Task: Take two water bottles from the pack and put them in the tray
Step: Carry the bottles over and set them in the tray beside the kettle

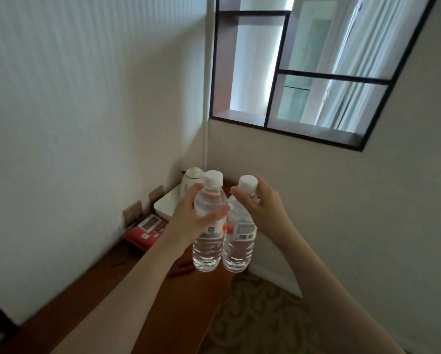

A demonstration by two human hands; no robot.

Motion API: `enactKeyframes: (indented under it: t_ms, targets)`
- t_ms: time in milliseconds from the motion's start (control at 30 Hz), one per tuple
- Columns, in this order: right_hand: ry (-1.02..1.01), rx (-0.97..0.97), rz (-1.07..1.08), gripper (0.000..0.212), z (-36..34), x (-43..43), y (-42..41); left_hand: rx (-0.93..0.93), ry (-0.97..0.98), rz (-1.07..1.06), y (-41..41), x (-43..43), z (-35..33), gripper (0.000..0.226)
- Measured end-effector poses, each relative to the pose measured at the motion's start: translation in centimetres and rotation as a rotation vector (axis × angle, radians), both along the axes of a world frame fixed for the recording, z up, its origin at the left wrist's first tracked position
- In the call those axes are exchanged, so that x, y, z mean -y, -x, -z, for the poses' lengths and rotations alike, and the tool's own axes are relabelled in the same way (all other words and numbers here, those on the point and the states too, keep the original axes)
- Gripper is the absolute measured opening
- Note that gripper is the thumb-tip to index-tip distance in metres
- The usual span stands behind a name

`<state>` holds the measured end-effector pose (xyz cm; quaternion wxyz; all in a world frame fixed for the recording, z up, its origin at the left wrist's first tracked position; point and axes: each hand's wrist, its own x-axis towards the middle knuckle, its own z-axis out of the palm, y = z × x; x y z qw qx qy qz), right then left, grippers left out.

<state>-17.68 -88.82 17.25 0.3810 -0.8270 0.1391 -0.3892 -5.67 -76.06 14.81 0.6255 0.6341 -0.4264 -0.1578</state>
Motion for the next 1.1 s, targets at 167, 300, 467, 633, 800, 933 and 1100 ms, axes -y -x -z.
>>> enactKeyframes:
  t_ms: [167, 300, 467, 633, 800, 933, 1100]
  targets:
    - [0.003, -0.036, 0.085, 0.019, 1.2, 6.9, 0.8, -0.003, 0.006, 0.069, 0.4, 7.5, 1.2, 0.053]
    - [-0.022, -0.021, 0.105, 0.024, 2.5, 12.2, -0.1, -0.014, -0.014, 0.082, -0.7, 12.9, 2.5, 0.049]
    - [-0.069, -0.043, 0.087, 0.024, 3.2, 18.4, -2.1, -0.018, -0.056, 0.068, -3.0, 18.6, 3.5, 0.05]
    - [-0.098, -0.079, -0.013, 0.023, 3.9, 24.2, -4.6, -0.019, -0.122, -0.035, -5.1, 22.9, 5.1, 0.049]
    - [-0.093, -0.096, -0.168, 0.018, 5.7, 29.8, -8.0, -0.032, -0.186, -0.216, -6.5, 25.9, 7.1, 0.05]
    - [-0.114, -0.15, -0.343, 0.016, 7.4, 33.7, -10.7, -0.038, -0.231, -0.406, -6.3, 27.7, 8.3, 0.048]
    - [-0.113, -0.26, -0.581, 0.015, 8.8, 36.0, -13.7, -0.067, -0.262, -0.599, -5.7, 28.9, 10.0, 0.049]
